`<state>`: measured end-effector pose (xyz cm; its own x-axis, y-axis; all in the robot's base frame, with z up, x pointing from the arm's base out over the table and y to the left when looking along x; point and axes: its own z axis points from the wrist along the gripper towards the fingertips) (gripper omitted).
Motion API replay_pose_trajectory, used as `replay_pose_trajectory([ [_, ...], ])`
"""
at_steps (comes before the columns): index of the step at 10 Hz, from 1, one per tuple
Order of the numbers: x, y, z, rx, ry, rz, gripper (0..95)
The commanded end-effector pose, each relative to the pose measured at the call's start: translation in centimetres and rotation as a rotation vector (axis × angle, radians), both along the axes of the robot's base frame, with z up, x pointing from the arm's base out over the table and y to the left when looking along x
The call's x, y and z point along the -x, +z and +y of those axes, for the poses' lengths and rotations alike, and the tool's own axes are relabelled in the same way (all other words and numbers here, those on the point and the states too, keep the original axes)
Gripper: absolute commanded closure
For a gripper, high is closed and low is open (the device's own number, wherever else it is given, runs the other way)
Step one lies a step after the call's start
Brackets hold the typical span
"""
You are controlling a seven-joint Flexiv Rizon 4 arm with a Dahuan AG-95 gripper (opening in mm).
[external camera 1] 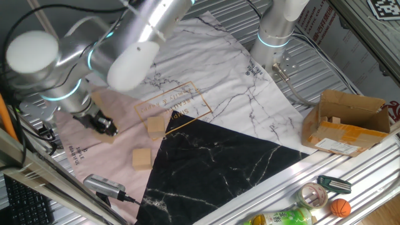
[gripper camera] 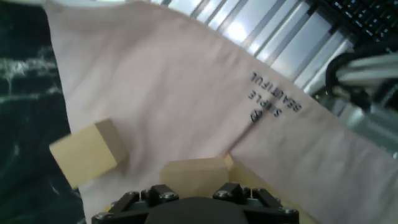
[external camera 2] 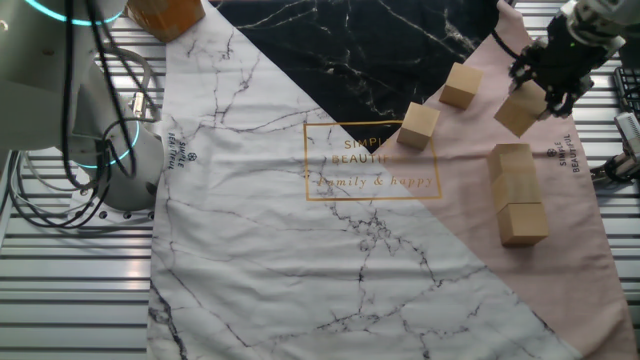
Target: Stack the blocks into a pyramid shape
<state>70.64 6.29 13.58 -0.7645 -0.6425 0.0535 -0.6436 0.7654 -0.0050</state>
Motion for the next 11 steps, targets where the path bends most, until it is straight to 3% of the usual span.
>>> replay_pose_trajectory([
  [1, 1.0, 0.3, -1.3, -0.002, 0.002, -0.026, 95.0],
  [5, 2.3, 0.7, -2.9, 0.005, 0.015, -0.032, 95.0],
  [8, 2.2, 0.3, -3.8, -0.007, 0.008, -0.038, 95.0],
  [11, 2.0, 0.4, -6.2, -0.030, -0.012, -0.046, 95.0],
])
